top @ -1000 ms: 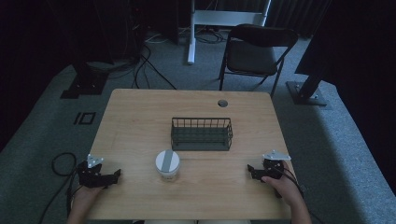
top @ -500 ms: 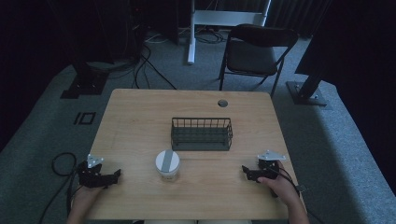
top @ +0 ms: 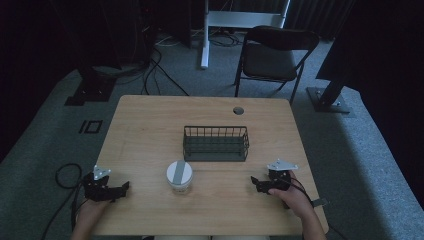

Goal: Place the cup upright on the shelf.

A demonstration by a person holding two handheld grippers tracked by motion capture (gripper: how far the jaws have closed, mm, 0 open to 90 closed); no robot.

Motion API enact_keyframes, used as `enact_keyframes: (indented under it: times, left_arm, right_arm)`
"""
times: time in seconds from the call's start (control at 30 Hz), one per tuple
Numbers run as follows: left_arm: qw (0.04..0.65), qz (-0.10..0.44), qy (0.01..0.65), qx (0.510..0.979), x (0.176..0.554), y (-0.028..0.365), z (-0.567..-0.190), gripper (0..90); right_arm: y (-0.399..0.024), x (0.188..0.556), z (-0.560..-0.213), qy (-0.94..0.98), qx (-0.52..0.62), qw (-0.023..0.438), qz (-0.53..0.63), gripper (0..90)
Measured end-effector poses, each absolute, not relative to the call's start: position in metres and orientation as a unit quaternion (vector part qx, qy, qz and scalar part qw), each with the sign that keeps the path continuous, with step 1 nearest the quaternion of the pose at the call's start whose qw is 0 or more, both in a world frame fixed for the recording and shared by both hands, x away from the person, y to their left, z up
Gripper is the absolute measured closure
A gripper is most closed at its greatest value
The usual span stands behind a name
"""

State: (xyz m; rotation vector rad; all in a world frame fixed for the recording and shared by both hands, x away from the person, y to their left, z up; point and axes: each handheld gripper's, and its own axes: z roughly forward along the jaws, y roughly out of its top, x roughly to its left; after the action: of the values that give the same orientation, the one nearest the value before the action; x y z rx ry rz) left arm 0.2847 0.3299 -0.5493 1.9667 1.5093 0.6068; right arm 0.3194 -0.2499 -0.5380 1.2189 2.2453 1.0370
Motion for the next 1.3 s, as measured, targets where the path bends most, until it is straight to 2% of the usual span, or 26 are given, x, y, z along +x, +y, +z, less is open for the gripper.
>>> enact_keyframes:
  times: [1.3]
  left_arm:
    - [0.29, 0.227, 0.565, 0.738, 0.285, 0.33, -0.549, 0.2]
  right_arm:
    - [-0.16, 0.311, -0.531, 0.834, 0.337, 0.138, 0.415, 14.0]
